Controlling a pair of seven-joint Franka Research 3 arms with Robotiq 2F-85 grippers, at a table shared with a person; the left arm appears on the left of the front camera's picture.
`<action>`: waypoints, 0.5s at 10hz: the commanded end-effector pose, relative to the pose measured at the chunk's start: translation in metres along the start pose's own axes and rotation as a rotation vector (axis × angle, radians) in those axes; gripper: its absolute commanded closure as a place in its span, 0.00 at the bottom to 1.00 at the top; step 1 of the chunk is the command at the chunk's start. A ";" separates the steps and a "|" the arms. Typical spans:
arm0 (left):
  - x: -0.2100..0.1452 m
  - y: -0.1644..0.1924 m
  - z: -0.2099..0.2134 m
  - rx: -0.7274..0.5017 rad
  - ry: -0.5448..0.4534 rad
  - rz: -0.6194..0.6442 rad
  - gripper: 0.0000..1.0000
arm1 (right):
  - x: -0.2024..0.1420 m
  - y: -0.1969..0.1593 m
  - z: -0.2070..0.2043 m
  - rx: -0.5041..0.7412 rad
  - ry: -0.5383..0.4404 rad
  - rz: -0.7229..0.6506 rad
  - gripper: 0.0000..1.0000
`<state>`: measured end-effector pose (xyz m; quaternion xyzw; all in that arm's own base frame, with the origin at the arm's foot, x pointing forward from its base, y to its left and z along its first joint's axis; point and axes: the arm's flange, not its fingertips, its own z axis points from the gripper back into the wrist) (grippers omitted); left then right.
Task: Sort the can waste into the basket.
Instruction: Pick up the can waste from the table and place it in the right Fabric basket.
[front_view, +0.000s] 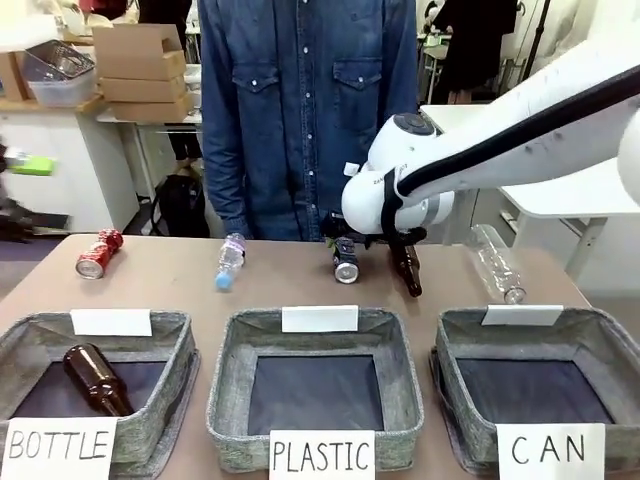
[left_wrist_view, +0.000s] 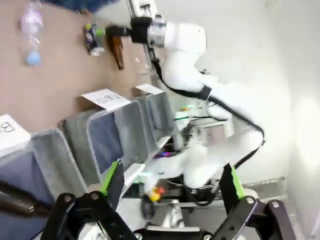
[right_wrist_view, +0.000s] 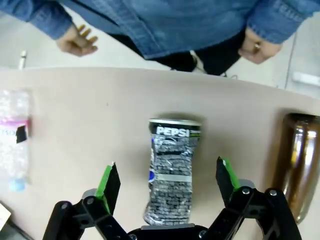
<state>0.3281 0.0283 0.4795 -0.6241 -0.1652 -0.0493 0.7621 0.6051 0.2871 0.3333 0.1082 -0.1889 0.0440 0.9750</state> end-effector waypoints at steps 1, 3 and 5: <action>-0.011 -0.026 0.023 0.057 -0.001 -0.094 0.00 | 0.003 0.011 -0.013 -0.058 0.021 -0.028 0.00; -0.011 -0.026 0.023 0.057 -0.001 -0.094 0.00 | 0.002 0.016 -0.028 -0.132 0.038 -0.026 0.00; -0.011 -0.026 0.023 0.057 -0.001 -0.094 0.00 | 0.001 0.016 -0.032 -0.150 0.052 -0.042 0.00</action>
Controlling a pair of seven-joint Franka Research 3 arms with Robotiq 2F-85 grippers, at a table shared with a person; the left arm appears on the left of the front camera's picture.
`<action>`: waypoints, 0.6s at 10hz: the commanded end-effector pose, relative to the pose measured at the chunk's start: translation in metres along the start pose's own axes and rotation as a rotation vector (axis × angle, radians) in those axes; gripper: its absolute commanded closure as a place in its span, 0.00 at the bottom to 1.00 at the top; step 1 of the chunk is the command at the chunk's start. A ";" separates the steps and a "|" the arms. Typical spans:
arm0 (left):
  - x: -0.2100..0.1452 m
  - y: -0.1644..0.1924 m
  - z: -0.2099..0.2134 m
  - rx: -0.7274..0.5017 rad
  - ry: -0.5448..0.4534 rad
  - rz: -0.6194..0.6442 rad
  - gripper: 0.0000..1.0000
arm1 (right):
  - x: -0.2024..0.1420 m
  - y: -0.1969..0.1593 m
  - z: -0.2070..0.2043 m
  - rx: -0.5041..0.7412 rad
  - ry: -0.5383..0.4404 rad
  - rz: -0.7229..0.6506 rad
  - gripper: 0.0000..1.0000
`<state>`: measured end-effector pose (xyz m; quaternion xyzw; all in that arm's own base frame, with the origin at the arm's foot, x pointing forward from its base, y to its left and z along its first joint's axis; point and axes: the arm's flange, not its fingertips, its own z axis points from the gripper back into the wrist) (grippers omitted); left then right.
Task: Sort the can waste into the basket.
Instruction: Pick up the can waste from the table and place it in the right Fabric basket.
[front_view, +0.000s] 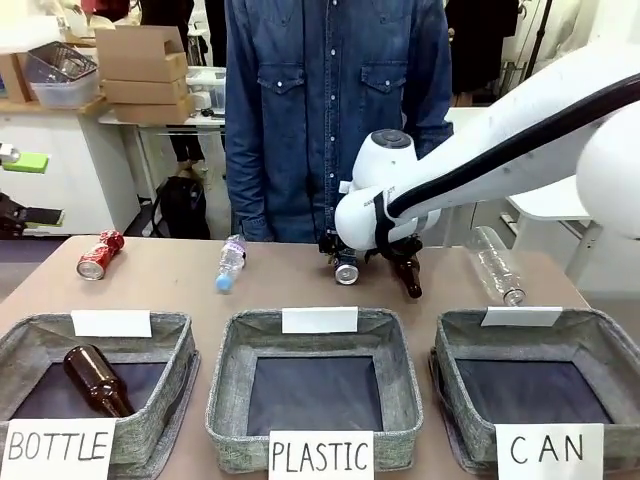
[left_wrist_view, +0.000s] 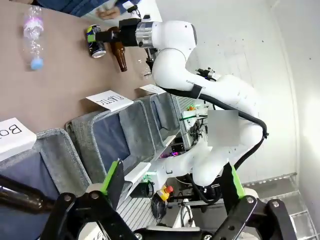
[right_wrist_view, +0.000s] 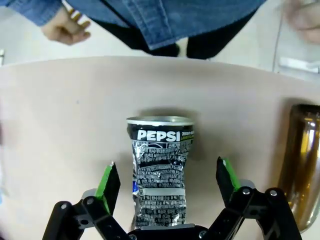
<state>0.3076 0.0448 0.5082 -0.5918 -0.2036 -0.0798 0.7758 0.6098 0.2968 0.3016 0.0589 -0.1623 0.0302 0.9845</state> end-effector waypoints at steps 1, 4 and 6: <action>-0.004 0.003 -0.002 -0.003 0.012 0.010 0.00 | 0.006 0.012 0.002 -0.048 0.022 -0.031 0.59; -0.004 0.003 -0.002 -0.003 0.012 0.010 0.00 | 0.004 0.010 -0.001 -0.057 0.034 -0.039 0.64; -0.004 0.003 -0.002 -0.003 0.012 0.010 0.00 | 0.002 0.010 -0.001 -0.060 0.037 -0.036 1.00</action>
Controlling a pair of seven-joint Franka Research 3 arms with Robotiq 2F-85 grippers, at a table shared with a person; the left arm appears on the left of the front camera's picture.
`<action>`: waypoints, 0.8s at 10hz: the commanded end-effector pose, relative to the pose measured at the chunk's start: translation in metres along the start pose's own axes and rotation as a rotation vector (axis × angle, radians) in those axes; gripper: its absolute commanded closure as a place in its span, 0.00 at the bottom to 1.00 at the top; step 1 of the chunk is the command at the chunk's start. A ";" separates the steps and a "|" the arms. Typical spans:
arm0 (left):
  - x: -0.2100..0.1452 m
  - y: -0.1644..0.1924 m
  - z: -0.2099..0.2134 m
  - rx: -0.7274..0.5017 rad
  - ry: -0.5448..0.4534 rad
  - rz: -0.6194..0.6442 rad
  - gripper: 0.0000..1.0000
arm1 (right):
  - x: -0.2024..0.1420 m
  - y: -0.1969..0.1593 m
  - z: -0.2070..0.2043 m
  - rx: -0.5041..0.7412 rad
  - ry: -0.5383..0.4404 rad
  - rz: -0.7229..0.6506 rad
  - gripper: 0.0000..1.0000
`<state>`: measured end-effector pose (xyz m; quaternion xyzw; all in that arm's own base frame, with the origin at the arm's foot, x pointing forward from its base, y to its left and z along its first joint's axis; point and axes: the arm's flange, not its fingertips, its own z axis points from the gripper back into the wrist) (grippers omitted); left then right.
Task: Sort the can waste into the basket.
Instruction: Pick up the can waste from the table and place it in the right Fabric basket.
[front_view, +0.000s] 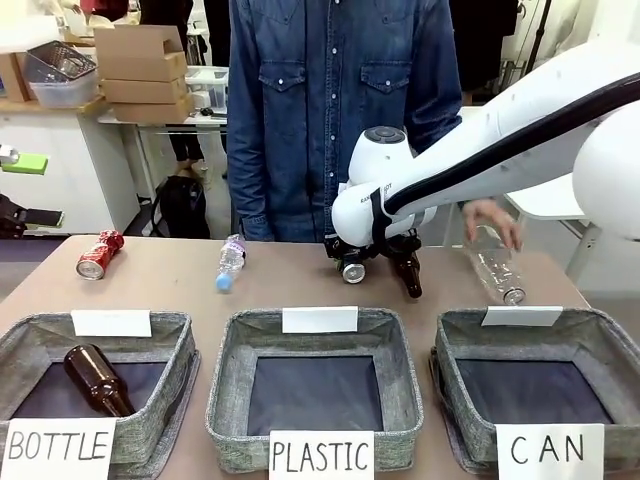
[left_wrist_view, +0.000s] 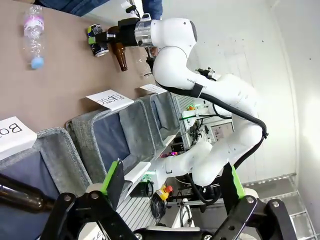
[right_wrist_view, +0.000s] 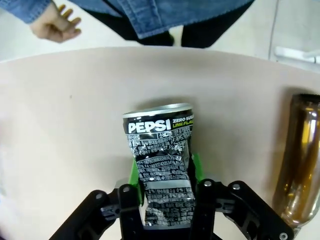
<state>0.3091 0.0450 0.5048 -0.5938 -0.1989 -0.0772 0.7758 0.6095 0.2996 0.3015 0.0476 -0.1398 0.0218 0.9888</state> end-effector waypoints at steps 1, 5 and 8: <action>-0.004 -0.001 -0.001 0.000 0.008 -0.001 0.00 | 0.002 0.007 -0.001 -0.034 -0.011 -0.024 1.00; -0.004 -0.001 -0.001 0.000 0.008 -0.001 0.00 | -0.039 -0.003 0.071 0.173 0.066 0.173 1.00; -0.004 -0.001 -0.001 0.000 0.008 -0.001 0.00 | -0.139 -0.062 0.191 0.265 0.292 0.371 1.00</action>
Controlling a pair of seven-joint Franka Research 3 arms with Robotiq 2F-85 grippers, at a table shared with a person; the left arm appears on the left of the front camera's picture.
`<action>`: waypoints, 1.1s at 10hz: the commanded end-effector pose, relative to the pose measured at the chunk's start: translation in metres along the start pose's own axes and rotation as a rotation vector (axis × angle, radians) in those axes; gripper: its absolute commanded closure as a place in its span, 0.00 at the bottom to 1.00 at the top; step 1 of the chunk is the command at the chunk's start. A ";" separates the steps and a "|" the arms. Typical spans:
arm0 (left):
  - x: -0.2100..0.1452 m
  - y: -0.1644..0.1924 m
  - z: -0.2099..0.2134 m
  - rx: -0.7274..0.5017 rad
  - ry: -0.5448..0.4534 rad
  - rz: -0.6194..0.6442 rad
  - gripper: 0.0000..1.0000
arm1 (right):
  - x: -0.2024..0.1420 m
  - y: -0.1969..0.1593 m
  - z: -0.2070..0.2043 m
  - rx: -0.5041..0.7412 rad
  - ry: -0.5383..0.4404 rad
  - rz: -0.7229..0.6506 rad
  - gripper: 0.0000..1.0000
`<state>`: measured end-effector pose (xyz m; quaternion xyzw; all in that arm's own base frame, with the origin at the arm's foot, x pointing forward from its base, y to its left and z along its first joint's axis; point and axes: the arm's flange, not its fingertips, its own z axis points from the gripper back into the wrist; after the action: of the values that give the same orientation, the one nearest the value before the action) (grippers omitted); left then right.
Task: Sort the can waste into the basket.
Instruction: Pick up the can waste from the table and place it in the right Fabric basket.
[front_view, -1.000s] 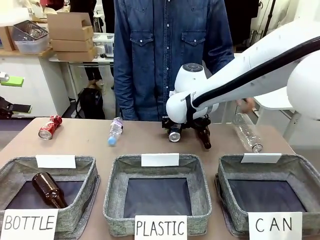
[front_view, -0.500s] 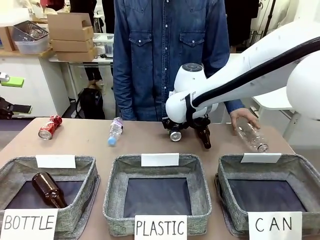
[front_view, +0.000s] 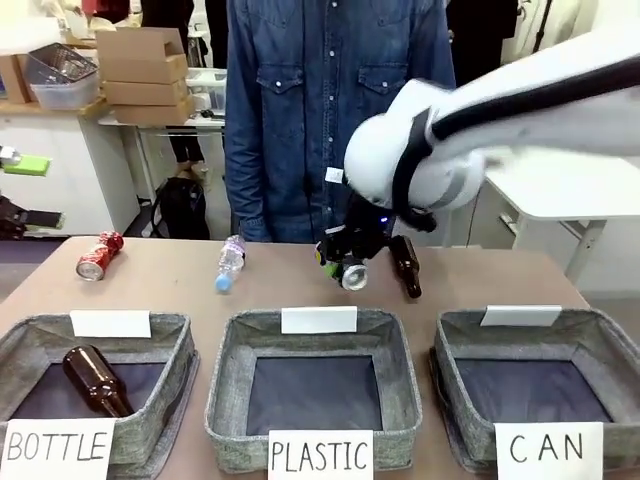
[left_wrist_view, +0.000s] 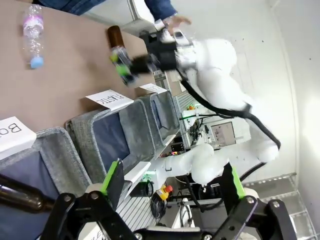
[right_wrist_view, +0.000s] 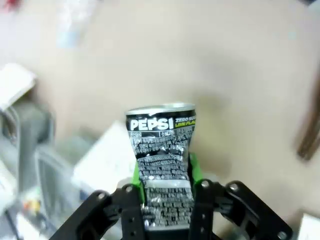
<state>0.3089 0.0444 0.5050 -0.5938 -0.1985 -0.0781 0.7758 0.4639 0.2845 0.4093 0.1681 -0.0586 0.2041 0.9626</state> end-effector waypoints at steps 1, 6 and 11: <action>-0.003 0.000 -0.001 0.000 0.006 0.000 0.00 | -0.086 -0.038 0.064 -0.028 0.213 0.073 1.00; -0.003 0.000 -0.001 0.000 0.006 0.000 0.00 | -0.190 -0.132 0.135 0.207 0.070 -0.015 1.00; -0.003 0.000 -0.001 0.000 0.006 0.000 0.00 | -0.193 -0.151 0.152 0.315 -0.006 -0.046 0.61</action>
<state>0.3091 0.0444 0.5046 -0.5940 -0.1979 -0.0777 0.7759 0.3371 0.0454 0.4671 0.2740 0.0019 0.2014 0.9404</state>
